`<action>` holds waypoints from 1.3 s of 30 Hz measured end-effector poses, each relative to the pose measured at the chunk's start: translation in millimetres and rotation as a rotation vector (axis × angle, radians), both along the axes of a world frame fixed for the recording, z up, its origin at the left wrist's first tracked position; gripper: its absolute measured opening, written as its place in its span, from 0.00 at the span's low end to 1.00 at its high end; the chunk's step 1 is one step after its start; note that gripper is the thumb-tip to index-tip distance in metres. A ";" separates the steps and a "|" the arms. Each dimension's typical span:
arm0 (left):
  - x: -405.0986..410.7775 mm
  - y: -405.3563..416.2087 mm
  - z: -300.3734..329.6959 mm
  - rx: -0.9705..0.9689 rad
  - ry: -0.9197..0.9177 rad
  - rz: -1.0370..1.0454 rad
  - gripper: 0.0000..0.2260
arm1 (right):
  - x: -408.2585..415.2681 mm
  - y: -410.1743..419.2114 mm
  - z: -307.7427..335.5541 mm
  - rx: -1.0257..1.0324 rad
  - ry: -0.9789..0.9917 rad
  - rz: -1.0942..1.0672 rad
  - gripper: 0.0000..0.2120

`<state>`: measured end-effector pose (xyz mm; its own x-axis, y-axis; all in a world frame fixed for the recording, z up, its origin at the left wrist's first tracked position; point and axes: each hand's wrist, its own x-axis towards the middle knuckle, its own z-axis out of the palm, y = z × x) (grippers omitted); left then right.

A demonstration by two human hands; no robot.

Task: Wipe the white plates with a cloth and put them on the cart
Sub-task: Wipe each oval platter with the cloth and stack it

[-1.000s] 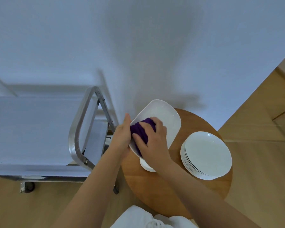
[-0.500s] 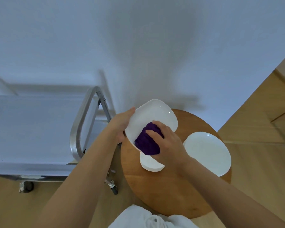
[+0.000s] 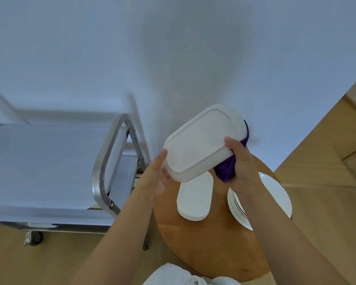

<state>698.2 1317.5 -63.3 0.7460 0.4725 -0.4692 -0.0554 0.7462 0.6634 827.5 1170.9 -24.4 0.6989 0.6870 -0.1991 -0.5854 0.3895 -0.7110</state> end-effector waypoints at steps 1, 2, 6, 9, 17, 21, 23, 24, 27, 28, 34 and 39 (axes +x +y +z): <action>0.2 -5.1 -1.5 -0.110 -0.099 0.022 0.37 | -0.7 0.6 -2.3 0.017 0.050 0.007 0.26; 1.3 -10.3 -2.1 -0.180 -0.169 0.036 0.32 | -2.1 0.8 -5.0 0.027 0.081 0.014 0.26; 4.5 -17.6 2.8 -0.229 -0.207 0.072 0.19 | -6.0 -0.2 -18.8 0.015 0.080 0.021 0.27; 0.3 -7.1 11.1 -0.134 -0.176 0.053 0.19 | -4.3 -9.5 -28.1 -0.090 0.016 -0.047 0.22; 1.6 7.6 32.5 0.446 0.029 -0.068 0.13 | -8.0 -6.1 -23.4 -0.556 -0.610 -0.589 0.24; 10.1 -2.9 32.2 0.633 0.166 -0.143 0.13 | -20.5 27.2 4.0 -0.529 -1.000 -0.505 0.24; 12.2 -7.8 34.3 0.709 0.137 -0.203 0.10 | -32.5 43.9 7.5 -0.549 -1.179 -0.425 0.28; 11.4 -9.9 36.3 0.749 0.110 -0.237 0.08 | -38.5 50.7 7.5 -0.579 -1.257 -0.390 0.28; 3.4 -13.7 43.3 0.846 0.073 -0.277 0.08 | -45.6 61.5 7.5 -0.671 -1.354 -0.387 0.22; 0.6 -14.7 44.7 0.865 0.070 -0.284 0.09 | -43.5 61.7 7.2 -0.677 -1.352 -0.392 0.20; -9.5 -20.2 51.5 0.826 0.032 -0.274 0.11 | -24.4 51.2 -0.8 -0.601 -1.192 -0.428 0.20; -14.6 -17.2 60.6 0.712 -0.016 -0.250 0.10 | -3.9 39.3 -17.4 -0.703 -1.149 -0.450 0.21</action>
